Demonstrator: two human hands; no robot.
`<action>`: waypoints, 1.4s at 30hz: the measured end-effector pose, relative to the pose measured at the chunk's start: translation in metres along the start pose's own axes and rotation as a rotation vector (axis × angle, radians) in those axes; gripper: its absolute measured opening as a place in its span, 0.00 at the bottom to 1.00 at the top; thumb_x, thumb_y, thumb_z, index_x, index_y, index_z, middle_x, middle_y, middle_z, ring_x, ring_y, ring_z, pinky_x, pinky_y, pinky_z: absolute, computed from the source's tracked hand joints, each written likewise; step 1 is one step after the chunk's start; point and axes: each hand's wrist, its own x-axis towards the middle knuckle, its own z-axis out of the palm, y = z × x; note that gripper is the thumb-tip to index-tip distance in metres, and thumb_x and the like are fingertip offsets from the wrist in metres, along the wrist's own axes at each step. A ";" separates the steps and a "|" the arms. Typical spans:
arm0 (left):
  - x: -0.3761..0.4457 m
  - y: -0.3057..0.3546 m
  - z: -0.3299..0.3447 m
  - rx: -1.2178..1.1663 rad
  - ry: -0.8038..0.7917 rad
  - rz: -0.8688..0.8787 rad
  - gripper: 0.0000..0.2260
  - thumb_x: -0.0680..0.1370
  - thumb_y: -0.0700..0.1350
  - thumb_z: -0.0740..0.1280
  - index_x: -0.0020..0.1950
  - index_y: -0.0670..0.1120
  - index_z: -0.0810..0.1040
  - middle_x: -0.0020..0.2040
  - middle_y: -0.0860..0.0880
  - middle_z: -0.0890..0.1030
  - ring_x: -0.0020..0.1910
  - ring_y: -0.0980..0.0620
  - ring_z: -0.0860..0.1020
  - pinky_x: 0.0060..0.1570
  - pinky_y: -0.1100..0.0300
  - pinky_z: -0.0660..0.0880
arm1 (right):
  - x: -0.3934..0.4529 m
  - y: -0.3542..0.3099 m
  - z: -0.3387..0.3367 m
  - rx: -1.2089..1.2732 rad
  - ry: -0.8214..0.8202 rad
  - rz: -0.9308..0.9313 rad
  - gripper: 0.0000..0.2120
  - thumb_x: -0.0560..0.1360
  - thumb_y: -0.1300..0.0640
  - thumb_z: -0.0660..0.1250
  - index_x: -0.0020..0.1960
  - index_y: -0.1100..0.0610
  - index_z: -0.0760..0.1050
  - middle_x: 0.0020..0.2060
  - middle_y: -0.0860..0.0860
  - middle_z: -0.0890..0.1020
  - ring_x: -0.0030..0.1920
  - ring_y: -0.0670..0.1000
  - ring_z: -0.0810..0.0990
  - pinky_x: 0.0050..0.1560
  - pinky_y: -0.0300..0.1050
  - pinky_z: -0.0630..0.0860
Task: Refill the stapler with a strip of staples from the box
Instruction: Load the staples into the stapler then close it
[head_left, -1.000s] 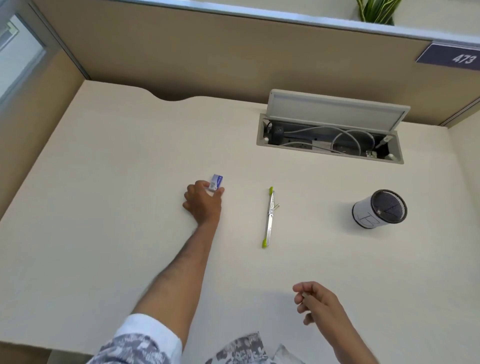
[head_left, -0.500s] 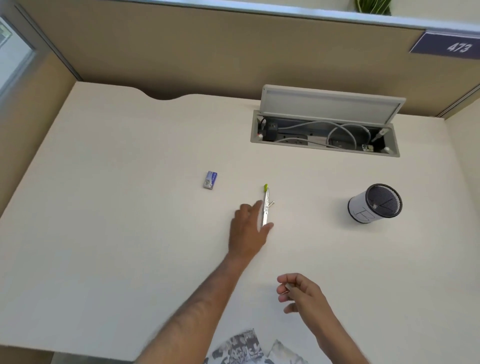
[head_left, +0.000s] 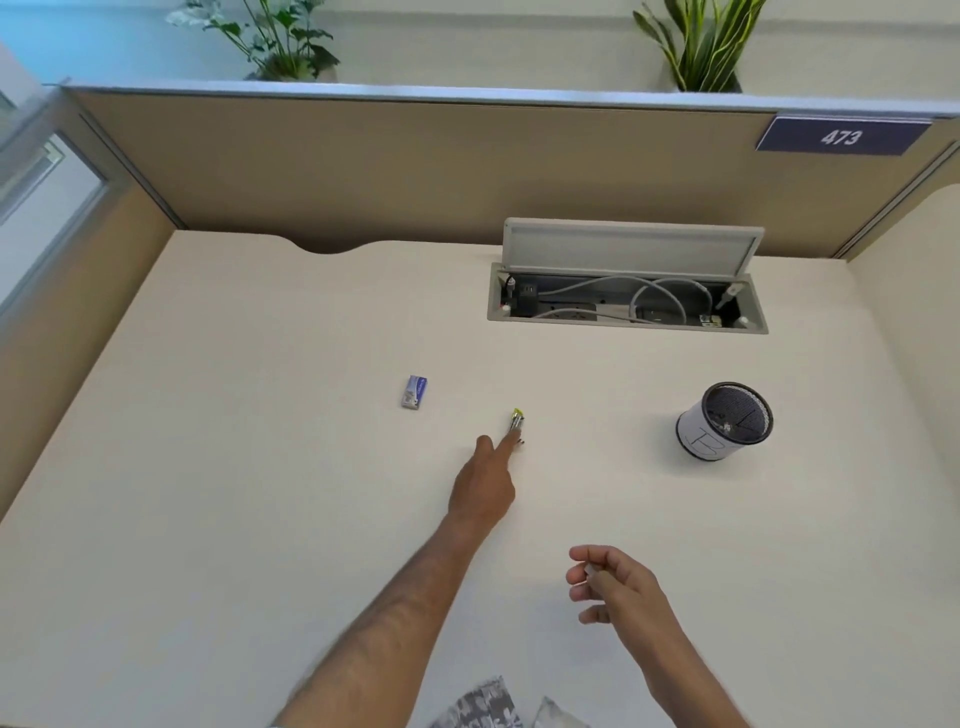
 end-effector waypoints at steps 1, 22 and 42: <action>-0.003 -0.001 -0.001 -0.032 -0.030 -0.025 0.28 0.84 0.36 0.56 0.82 0.58 0.61 0.59 0.41 0.72 0.51 0.36 0.80 0.50 0.47 0.76 | 0.002 0.000 -0.001 0.006 0.004 0.002 0.14 0.81 0.69 0.58 0.55 0.61 0.81 0.40 0.55 0.83 0.39 0.52 0.80 0.35 0.43 0.78; -0.172 0.058 -0.119 -1.119 -0.014 0.000 0.07 0.82 0.47 0.66 0.55 0.49 0.84 0.48 0.46 0.82 0.37 0.47 0.86 0.31 0.50 0.84 | -0.020 -0.106 0.038 0.059 -0.186 -0.298 0.12 0.81 0.52 0.66 0.47 0.59 0.84 0.25 0.41 0.68 0.26 0.44 0.63 0.26 0.34 0.61; -0.178 0.067 -0.123 -1.359 0.003 -0.200 0.11 0.79 0.50 0.71 0.52 0.43 0.85 0.48 0.43 0.88 0.44 0.40 0.88 0.38 0.50 0.85 | -0.049 -0.111 0.028 0.030 -0.188 -0.407 0.16 0.80 0.75 0.56 0.62 0.66 0.77 0.51 0.63 0.84 0.47 0.55 0.85 0.46 0.43 0.83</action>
